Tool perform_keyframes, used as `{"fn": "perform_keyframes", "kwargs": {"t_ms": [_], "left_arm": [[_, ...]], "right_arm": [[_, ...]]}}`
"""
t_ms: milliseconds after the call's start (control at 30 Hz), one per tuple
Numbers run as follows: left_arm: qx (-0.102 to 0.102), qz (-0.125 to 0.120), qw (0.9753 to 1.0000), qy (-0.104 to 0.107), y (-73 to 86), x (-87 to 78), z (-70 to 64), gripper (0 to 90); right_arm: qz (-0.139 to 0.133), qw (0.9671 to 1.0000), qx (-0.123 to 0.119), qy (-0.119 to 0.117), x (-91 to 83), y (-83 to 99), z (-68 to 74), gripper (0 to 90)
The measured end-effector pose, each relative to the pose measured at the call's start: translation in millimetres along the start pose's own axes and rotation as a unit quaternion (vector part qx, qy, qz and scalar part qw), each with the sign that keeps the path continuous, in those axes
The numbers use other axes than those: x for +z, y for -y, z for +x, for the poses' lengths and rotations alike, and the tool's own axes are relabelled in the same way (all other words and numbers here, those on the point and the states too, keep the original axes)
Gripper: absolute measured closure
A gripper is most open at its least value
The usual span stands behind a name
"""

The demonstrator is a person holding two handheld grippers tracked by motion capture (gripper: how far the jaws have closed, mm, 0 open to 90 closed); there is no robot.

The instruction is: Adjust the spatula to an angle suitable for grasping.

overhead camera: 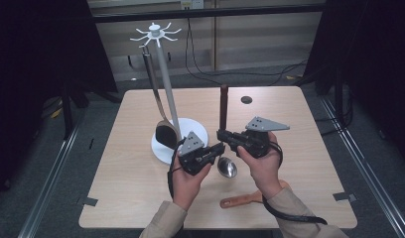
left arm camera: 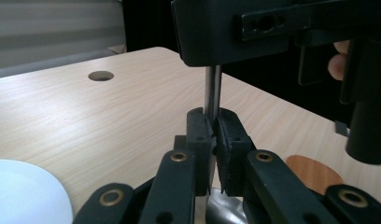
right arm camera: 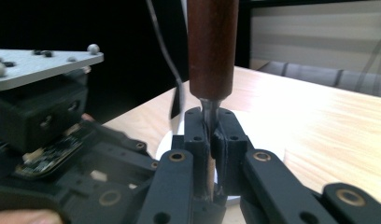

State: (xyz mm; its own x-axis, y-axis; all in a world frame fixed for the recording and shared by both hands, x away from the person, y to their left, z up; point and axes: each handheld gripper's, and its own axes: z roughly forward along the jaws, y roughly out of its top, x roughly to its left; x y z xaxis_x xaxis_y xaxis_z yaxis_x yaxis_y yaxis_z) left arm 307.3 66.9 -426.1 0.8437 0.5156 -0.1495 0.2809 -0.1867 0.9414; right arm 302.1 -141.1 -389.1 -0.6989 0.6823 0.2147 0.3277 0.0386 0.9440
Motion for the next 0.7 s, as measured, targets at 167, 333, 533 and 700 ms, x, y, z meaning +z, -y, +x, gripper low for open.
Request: {"fn": "perform_keyframes", "kwargs": {"t_ms": [167,333,533,700], "left_arm": [[0.002,-0.002,0.9992,0.040,-1.1,-5.6,8.8,85.1],[0.001,0.002,0.9979,0.065,3.3,-9.3,16.6,85.1],[0.000,0.001,0.9977,0.068,4.8,-9.0,19.0,85.0],[0.005,-0.003,0.9987,0.051,2.6,-6.4,17.0,81.2]], "right_arm": [[-0.007,0.9991,0.007,-0.041,-0.9,-1.6,-5.4,84.4],[-0.017,0.9970,0.011,-0.075,-1.2,-3.9,-9.2,79.9],[-0.009,0.9972,0.000,-0.074,-0.1,-3.4,-8.6,83.9],[-0.008,0.9990,-0.012,-0.042,-2.5,-5.5,-2.4,84.2]]}}
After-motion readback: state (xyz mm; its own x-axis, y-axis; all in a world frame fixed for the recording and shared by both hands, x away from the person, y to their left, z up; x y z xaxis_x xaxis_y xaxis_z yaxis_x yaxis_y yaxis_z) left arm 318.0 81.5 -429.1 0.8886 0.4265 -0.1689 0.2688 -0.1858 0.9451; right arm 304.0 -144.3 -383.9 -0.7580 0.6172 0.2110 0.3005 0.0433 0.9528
